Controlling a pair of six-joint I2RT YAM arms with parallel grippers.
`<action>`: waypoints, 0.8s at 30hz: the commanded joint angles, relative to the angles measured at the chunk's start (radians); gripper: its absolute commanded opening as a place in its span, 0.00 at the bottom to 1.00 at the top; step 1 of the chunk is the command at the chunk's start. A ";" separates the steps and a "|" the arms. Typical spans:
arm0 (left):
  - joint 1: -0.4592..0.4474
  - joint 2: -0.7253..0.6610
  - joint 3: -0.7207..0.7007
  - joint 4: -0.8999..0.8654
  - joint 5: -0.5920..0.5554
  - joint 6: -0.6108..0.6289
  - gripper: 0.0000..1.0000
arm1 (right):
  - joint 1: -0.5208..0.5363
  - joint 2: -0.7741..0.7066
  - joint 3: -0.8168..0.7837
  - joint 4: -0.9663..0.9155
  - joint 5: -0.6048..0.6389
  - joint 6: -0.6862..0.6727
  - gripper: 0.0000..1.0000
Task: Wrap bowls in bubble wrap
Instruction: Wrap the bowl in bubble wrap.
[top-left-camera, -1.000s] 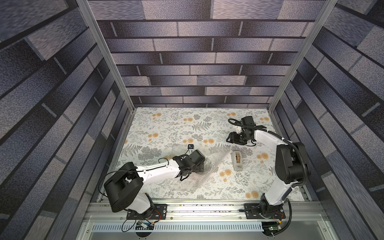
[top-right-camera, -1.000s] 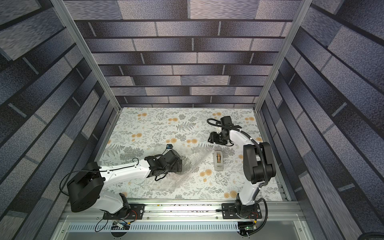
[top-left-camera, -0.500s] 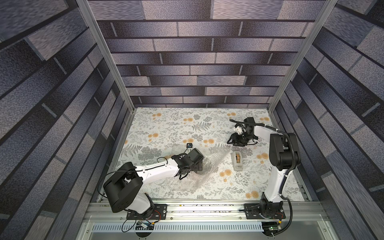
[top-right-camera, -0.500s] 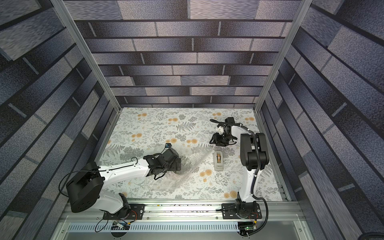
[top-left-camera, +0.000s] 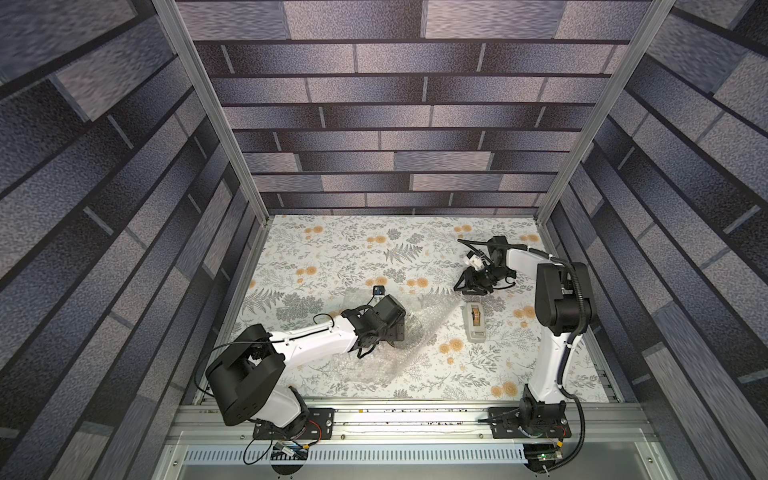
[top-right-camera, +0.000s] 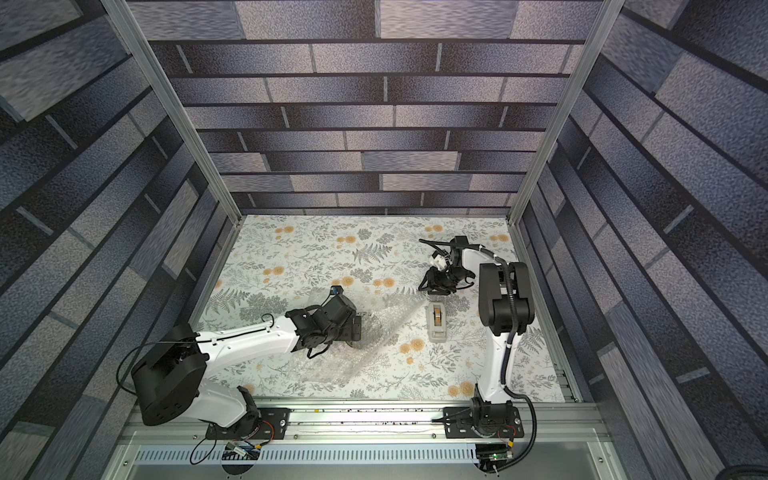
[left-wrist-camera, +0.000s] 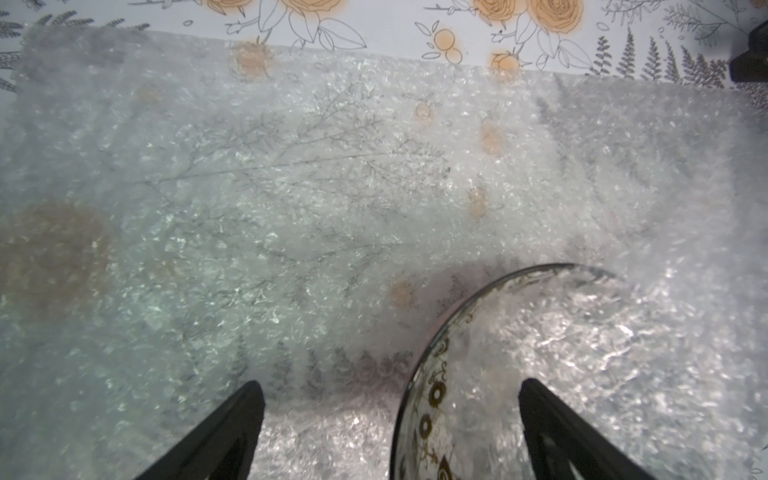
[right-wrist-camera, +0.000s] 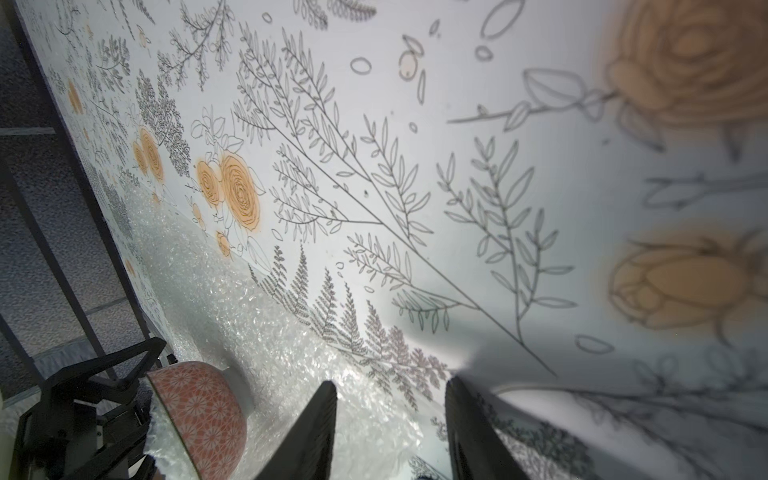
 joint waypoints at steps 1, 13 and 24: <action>0.010 -0.029 -0.002 -0.007 0.004 0.029 0.98 | 0.000 0.039 0.006 -0.082 0.011 -0.024 0.45; 0.011 -0.027 0.008 -0.014 0.002 0.033 0.98 | 0.024 0.030 -0.007 -0.099 -0.016 -0.025 0.41; 0.009 -0.019 0.016 -0.014 -0.002 0.031 0.98 | 0.050 0.034 -0.019 -0.080 -0.016 -0.011 0.16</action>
